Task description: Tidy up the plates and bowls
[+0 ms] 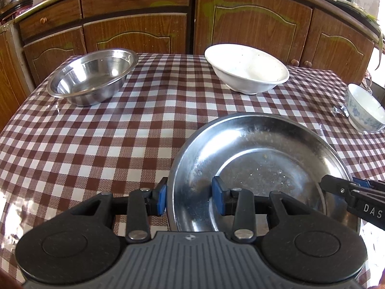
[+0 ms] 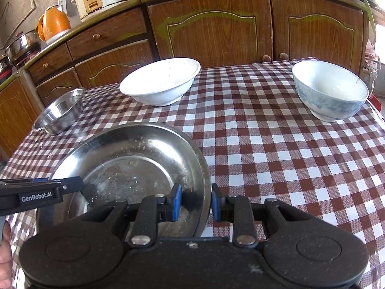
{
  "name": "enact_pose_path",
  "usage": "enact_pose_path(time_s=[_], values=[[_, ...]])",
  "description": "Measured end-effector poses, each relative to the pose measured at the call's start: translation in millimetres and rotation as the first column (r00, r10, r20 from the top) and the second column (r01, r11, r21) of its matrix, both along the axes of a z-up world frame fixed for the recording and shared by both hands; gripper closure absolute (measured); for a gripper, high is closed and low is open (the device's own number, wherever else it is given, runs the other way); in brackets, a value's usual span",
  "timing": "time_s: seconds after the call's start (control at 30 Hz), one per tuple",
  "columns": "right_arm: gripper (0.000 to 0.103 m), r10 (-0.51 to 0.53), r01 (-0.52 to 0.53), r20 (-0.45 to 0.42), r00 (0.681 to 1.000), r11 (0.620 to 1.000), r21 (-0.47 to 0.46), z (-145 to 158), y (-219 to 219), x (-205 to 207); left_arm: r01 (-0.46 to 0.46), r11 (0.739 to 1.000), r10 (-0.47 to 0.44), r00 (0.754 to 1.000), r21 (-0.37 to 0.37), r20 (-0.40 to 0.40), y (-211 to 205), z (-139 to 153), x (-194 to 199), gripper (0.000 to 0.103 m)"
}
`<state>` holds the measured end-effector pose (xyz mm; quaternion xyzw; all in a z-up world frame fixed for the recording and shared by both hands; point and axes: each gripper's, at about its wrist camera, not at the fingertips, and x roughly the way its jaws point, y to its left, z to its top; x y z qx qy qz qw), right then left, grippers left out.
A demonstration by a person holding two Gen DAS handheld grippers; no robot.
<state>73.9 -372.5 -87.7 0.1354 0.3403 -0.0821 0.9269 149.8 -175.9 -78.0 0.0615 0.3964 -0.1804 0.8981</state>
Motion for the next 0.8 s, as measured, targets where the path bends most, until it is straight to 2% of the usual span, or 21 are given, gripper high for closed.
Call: enact_pose_path(time_s=[0.17,0.27,0.33,0.47,0.6,0.8], values=[[0.068,-0.001,0.001,-0.003,1.000,1.000,-0.001,0.3,0.4,-0.7,-0.009,1.000,0.009,1.000,-0.003,0.006,0.2,1.7,0.5,0.063],[0.057,-0.013,0.013,0.018,1.000,1.000,-0.022,6.3,0.8,-6.3,-0.024,1.000,0.024,0.999,0.008,0.031,4.0,8.4,-2.9,0.049],[0.049,-0.028,0.029,0.026,0.999,0.999,-0.033,11.4,-0.8,-11.6,-0.043,0.999,0.043,0.999,0.015,0.031,8.7,14.2,-6.1,0.047],[0.042,-0.034,0.036,0.051,0.998,0.999,-0.035,25.0,-0.1,-26.7,-0.069,0.998,0.068,0.997,0.017,0.036,19.7,25.6,-18.7,0.040],[0.035,0.001,0.003,0.088,0.996,0.999,-0.039,43.3,11.5,-43.2,-0.072,0.997,0.071,0.997,0.025,0.041,28.9,37.9,-35.4,0.037],[0.032,0.062,-0.058,0.131,0.989,0.998,-0.035,69.7,37.8,-65.6,-0.091,0.996,0.090,0.995,0.025,0.053,47.5,58.4,-68.4,0.031]])
